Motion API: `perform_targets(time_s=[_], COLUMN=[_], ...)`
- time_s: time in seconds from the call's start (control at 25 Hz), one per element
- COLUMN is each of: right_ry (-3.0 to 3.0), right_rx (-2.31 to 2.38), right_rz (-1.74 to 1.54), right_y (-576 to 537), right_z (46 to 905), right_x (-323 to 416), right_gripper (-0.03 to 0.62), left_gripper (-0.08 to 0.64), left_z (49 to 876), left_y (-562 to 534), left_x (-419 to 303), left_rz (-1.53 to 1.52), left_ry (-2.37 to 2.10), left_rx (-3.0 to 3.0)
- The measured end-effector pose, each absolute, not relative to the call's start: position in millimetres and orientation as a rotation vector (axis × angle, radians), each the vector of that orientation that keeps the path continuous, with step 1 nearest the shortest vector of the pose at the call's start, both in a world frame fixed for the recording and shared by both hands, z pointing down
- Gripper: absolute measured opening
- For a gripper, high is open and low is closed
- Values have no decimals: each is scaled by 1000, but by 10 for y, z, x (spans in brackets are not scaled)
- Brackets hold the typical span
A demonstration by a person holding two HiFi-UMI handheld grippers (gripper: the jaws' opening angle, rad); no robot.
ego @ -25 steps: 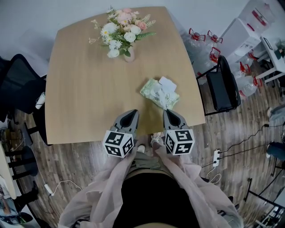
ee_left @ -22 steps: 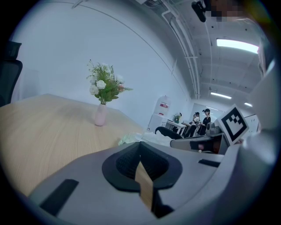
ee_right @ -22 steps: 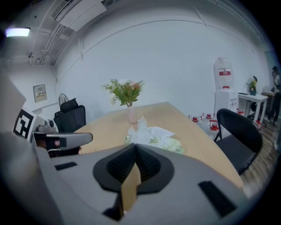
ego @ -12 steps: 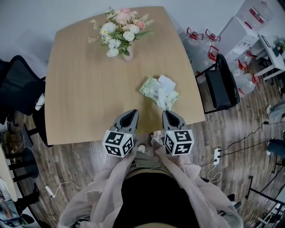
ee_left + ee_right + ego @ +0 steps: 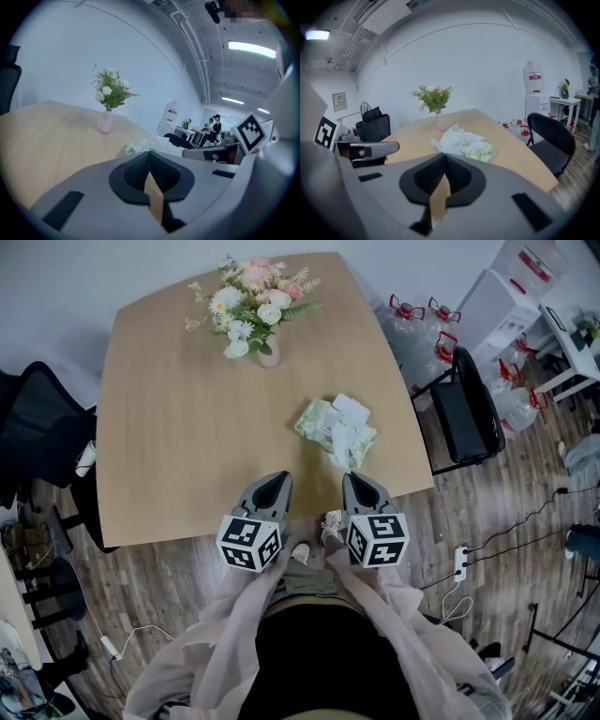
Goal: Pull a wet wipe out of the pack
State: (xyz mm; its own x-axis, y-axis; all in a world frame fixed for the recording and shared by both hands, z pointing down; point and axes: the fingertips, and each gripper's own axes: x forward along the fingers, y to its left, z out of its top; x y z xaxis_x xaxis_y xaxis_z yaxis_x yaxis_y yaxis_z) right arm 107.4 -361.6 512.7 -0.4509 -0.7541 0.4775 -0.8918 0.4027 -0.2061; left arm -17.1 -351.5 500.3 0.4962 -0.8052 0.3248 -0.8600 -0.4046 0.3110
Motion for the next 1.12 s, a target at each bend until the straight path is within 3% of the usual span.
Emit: perform_targets(time_s=[1.12], right_ry=[-2296], right_rx=[1610], right_rz=[660], right_y=[-2954], right_z=[5164], right_x=[1022], right_gripper=[12], left_gripper=[11], left_z=[5013], left_y=[-3001], left_x=[-348], left_rz=[202], left_ry=[-1282], left_rx=[2382])
